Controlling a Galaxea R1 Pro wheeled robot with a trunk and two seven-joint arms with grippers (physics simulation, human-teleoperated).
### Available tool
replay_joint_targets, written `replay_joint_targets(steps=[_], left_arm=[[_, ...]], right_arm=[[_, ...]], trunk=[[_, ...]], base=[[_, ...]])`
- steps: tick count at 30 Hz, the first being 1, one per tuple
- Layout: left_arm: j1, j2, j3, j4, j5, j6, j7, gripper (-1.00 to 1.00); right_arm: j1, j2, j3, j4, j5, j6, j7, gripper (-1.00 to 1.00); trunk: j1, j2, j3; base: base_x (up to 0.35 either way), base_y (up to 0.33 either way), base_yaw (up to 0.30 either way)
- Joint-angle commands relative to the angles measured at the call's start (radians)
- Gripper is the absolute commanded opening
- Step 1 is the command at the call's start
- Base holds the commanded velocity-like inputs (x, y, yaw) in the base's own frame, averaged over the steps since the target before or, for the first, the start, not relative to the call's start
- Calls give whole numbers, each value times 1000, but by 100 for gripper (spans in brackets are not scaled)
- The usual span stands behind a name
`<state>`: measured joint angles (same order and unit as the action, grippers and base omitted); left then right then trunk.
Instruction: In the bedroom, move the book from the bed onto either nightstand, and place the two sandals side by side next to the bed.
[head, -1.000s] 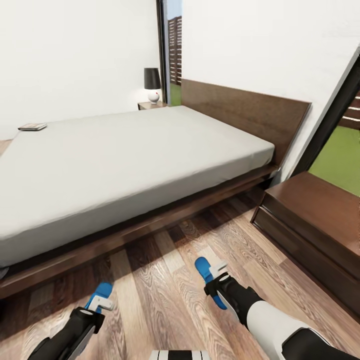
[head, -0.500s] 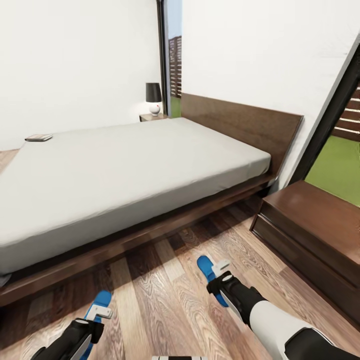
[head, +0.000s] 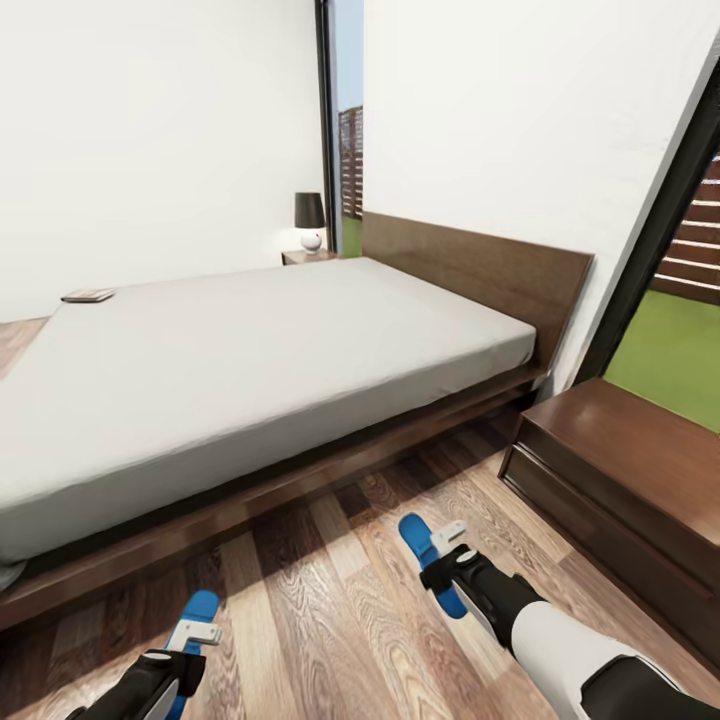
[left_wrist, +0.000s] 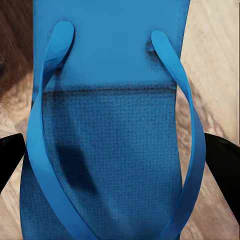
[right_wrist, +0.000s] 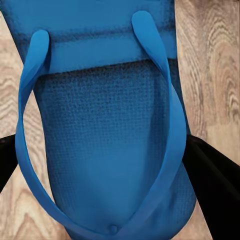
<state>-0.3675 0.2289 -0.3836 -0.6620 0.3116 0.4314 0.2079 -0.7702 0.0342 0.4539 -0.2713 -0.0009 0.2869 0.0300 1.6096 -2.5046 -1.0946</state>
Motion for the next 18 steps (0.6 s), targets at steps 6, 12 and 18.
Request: replay_joint_targets(steps=[6,12,18], left_arm=[[0,-8,-8,2,13,1,10,-100],[0,-33,-8,16,10,-21,10,-100],[1,-45,-8,115,11,-142,10,-100]], right_arm=[[0,-2,-15,-1,-2,-8,14,-100],[3,-13,-132,3,1,-54,12,-100],[10,-30,-154,6,1,-63,0,-100]], trunk=[[-3,1,22],[-6,2,46],[-8,4,69]], base=[[0,0,0],[0,0,0],[0,0,0]])
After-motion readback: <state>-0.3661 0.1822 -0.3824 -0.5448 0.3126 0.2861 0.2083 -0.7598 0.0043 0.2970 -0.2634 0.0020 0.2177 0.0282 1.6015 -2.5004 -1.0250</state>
